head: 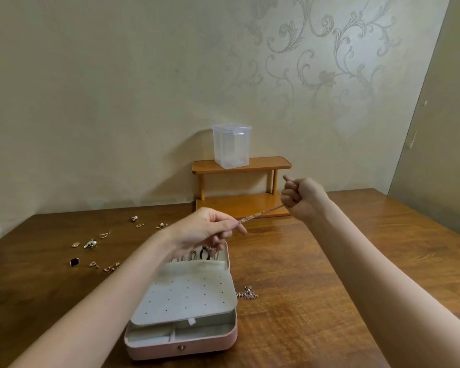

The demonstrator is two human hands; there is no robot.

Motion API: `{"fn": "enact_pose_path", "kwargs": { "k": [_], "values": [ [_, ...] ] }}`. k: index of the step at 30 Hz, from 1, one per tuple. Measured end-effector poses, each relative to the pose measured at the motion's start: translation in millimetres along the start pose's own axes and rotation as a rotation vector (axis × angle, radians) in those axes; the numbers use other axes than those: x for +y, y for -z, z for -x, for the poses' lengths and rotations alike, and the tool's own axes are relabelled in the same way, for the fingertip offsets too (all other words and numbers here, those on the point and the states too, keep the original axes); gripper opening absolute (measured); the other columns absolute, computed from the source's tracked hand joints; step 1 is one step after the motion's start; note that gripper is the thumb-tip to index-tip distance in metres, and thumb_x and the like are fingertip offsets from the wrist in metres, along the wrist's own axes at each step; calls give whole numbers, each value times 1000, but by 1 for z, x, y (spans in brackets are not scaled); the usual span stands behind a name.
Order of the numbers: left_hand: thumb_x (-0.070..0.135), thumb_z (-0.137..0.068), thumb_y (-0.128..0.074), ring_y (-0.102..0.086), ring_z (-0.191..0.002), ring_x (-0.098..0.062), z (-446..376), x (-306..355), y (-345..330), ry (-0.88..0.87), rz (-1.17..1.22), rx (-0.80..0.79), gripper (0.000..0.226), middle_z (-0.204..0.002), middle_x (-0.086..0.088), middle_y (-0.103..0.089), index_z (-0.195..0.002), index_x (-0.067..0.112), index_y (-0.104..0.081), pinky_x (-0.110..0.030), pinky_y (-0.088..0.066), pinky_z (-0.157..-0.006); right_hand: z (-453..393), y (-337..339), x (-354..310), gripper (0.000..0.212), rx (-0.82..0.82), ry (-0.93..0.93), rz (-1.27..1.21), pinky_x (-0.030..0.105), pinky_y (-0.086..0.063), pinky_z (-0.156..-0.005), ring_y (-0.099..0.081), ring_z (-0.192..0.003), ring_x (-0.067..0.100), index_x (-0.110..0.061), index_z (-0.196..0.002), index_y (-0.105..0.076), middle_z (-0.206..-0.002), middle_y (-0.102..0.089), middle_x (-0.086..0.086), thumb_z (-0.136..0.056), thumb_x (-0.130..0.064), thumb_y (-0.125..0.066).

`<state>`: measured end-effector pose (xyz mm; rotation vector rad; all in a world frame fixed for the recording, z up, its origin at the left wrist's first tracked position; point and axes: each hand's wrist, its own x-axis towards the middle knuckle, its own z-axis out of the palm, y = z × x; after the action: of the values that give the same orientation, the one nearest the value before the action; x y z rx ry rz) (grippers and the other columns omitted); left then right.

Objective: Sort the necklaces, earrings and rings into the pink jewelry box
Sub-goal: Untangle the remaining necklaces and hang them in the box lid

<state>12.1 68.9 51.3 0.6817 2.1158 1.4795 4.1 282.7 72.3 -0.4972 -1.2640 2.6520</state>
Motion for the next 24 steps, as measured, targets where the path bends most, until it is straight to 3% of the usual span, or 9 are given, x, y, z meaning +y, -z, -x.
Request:
{"fn": "enact_pose_path", "kwargs": {
  "k": [2,4,8,12,13,15,18,21,24],
  "values": [
    [20,-92,-54,-46,-52,-5,2,9,12,8,-169,39,19,-57,5,-47,-94,12,-71,-23,-54,-65,0,8,9,26,-60,-60,170,17,-27,-35,-29,-40,7,-4,-97,-52,-56,-34,-2,-98,-5,-27],
    [21,-92,-54,-44,-50,-5,4,17,25,20,-258,75,19,-57,5,-46,-92,13,-72,-20,-51,-58,4,16,16,20,-155,-119,367,21,-41,-47,-44,-53,11,-3,-101,-53,-63,-48,3,-98,-7,-34],
    [22,-93,-54,-38,-49,-7,7,31,38,19,-432,57,21,-57,2,-45,-87,14,-73,-15,-35,-44,13,27,24,17,-231,-141,1117,35,-54,-73,-64,-83,20,-6,-100,-62,-87,-69,7,-95,-13,-48],
    [26,-93,-54,-47,-59,-10,-3,40,34,8,-703,-26,23,-75,-10,-62,-79,23,-72,-24,-45,-56,12,24,24,23,-208,-102,1764,28,-53,-70,-64,-80,18,-7,-112,-60,-98,-69,8,-94,-18,-50],
    [27,-92,-54,-50,-65,-15,-7,40,33,8,-748,-59,23,-84,-13,-66,-78,25,-72,-31,-48,-64,11,19,25,24,-198,9,1764,28,-53,-72,-63,-83,19,-6,-111,-61,-100,-68,9,-95,-19,-49],
    [26,-91,-55,-46,-58,-13,-12,42,30,9,-816,-100,22,-79,-9,-65,-80,22,-73,-27,-43,-57,10,2,28,26,-289,211,1448,31,-52,-86,-63,-90,18,-4,-108,-64,-103,-68,11,-96,-21,-47],
    [23,-90,-56,-34,-47,-10,-16,43,29,-13,-884,-57,22,-58,1,-47,-77,13,-71,-22,-30,-48,22,-26,41,35,-700,97,859,33,-48,-95,-63,-97,21,-2,-112,-61,-106,-66,14,-99,-26,-38],
    [19,-89,-55,-37,-49,-12,-15,35,40,-42,-850,63,26,-55,-1,-50,-64,17,-64,-25,-31,-51,23,-33,55,34,-769,-130,764,31,-52,-80,-63,-80,18,-4,-114,-59,-94,-66,11,-98,-29,-41],
    [21,-90,-54,-36,-43,-5,-10,19,57,-60,-773,170,22,-45,11,-50,-76,19,-70,-17,-29,-46,16,-31,57,29,-644,-83,848,20,-41,-54,-43,-57,8,-4,-109,-63,-69,-51,1,-95,-25,-50]
  ]
}}
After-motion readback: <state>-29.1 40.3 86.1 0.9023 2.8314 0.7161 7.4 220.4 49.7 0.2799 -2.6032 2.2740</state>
